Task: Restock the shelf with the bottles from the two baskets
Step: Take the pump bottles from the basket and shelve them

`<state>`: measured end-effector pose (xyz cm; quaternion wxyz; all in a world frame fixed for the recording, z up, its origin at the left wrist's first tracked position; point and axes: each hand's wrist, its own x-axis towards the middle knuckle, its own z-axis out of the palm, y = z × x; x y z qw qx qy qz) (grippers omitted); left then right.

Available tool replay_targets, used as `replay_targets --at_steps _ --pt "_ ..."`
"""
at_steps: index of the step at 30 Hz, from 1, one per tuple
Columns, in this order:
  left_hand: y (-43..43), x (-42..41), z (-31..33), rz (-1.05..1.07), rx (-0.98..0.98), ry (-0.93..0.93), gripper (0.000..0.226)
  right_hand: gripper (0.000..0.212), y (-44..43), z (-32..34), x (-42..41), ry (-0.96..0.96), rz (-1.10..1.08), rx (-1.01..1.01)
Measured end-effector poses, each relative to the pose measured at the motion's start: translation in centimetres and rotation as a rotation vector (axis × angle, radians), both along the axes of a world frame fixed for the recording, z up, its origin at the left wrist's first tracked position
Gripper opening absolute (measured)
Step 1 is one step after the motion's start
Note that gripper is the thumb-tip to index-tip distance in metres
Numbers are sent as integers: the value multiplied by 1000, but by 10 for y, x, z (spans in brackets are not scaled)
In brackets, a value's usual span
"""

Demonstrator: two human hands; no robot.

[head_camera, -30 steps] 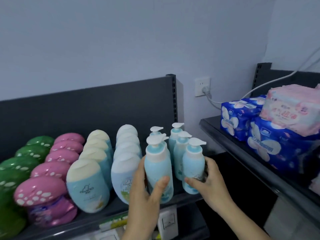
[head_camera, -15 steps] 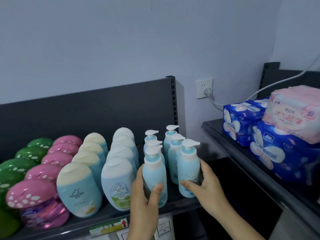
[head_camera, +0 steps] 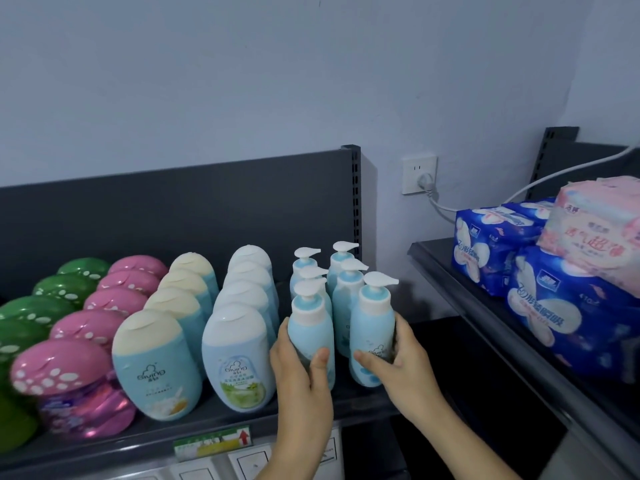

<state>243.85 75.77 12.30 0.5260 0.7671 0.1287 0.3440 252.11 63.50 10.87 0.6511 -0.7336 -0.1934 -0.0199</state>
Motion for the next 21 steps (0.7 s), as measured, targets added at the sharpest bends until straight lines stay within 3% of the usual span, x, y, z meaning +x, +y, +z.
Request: replay_targets --at_steps 14,21 --pt "1 13 -8 42 -63 -22 55 72 14 -4 -7 -53 -80 -70" --pt "-3 1 -8 23 1 35 83 84 5 -12 -5 -43 -81 -178"
